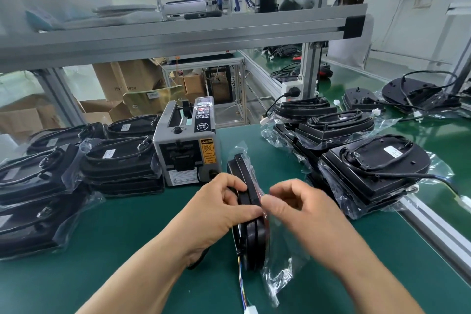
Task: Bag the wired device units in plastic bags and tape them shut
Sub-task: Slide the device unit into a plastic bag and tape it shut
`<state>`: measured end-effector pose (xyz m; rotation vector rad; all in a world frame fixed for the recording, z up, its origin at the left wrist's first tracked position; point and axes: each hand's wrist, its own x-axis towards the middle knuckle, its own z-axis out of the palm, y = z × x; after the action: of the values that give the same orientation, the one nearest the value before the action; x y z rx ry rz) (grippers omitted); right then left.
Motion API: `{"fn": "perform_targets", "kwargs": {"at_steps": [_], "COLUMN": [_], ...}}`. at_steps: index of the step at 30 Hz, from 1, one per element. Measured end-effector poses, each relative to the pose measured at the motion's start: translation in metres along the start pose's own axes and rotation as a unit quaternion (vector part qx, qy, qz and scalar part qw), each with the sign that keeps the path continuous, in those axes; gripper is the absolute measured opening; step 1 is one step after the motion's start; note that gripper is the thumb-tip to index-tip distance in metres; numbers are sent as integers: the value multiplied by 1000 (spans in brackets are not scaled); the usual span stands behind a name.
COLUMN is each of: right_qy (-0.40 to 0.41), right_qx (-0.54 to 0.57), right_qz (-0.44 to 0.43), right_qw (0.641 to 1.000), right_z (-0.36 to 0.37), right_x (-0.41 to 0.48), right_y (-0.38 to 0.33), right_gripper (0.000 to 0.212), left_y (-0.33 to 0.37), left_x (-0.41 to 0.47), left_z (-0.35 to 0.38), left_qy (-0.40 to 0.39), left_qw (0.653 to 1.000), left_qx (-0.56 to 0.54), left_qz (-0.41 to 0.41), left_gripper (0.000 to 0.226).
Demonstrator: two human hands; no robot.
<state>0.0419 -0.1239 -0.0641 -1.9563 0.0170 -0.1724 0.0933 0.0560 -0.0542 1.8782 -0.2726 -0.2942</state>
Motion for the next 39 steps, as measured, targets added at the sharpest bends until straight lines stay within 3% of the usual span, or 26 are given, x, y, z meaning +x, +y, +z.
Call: {"fn": "perform_targets", "kwargs": {"at_steps": [2, 4, 9, 12, 14, 18, 22, 31, 36, 39], "right_qy": [32, 43, 14, 14, 16, 7, -18, -13, -10, 3], "right_qx": [-36, -79, -214, -218, -206, -201, -188, -171, -173, -166], "right_qz": [-20, -16, 22, 18, 16, 15, 1, 2, 4, 1], "right_qw": [999, 996, 977, 976, 978, 980, 982, 985, 985, 986], "right_z": [-3, 3, 27, 35, 36, 33, 38, 39, 43, 42], "right_x": [19, 42, 80, 85, 83, 77, 66, 57, 55, 53], "right_y": [-11, -21, -31, -25, -22, -24, -26, -29, -30, -29], "right_gripper": [65, 59, 48, 41, 39, 36, 33, 33, 34, 37], "left_y": [0, -1, -3, -5, -9, -26, -37, -28, -20, -19], "left_x": [1, 1, 0, -1, 5, 42, 71, 100, 103, 92], "left_z": [3, 5, 5, -5, -19, -65, -83, -77, -73, -72], "left_qy": [5, 18, 33, 30, 87, 280, 309, 329, 384, 376], "left_qw": [1000, 1000, 999, 1000, 995, 925, 871, 831, 796, 822], "left_qx": [1, 0, 13, 7, -45, -224, -327, -398, -428, -401], "left_qz": [0, 1, -3, -5, -22, -122, -197, -208, -192, -146], "left_gripper": [55, 49, 45, 33, 17, 13, 17, 9, 14, 21]}}
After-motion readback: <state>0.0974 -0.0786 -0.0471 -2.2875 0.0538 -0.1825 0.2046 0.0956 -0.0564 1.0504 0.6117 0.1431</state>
